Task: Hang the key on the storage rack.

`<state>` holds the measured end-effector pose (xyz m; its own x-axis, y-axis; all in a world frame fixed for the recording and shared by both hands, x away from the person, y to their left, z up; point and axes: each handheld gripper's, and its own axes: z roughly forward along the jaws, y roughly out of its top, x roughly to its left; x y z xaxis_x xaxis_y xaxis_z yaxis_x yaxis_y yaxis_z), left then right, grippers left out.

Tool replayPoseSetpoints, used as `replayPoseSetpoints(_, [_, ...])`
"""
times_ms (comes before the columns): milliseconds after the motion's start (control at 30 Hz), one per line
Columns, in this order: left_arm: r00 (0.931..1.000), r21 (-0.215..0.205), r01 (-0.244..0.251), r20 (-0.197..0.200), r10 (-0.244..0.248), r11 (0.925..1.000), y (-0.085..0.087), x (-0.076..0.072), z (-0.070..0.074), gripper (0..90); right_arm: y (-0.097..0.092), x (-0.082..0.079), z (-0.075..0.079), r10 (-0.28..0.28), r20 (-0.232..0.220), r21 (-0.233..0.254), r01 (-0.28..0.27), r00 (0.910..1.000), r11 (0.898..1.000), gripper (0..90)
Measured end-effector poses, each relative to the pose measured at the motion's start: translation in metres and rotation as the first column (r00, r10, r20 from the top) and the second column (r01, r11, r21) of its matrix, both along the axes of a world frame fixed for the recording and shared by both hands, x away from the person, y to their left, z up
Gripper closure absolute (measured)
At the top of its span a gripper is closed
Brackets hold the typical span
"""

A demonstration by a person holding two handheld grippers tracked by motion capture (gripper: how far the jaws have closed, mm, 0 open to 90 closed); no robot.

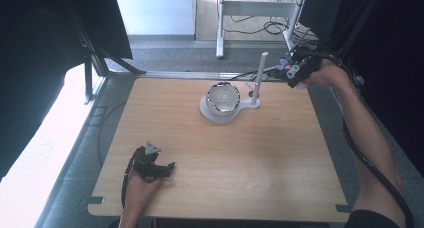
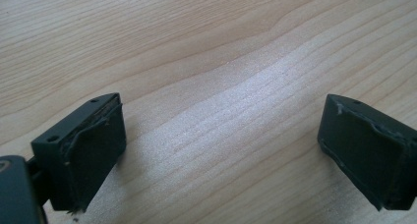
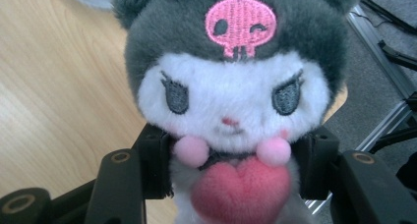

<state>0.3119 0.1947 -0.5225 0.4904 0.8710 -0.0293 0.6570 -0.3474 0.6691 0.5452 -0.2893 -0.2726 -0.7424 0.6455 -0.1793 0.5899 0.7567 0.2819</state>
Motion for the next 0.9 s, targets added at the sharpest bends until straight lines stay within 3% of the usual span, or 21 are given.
replayPoseSetpoints(267, [1.0,0.0,0.0,0.0,0.0,1.0,0.0,0.0,0.0,4.3,0.007,0.014,0.005,-0.017,0.021,0.0,0.017,0.9996,1.0,44.3])
replayPoseSetpoints(633, [1.0,0.001,0.0,0.0,0.0,1.0,0.0,0.0,0.0,4.2,0.017,0.016,0.008,-0.001,0.027,0.014,0.0,0.9996,1.0,44.2])
replayPoseSetpoints(900, [1.0,0.0,0.0,0.0,0.0,1.0,0.0,0.0,0.0,4.2,0.034,0.009,-0.008,0.045,-0.029,0.02,-0.044,0.9986,0.999,44.1])
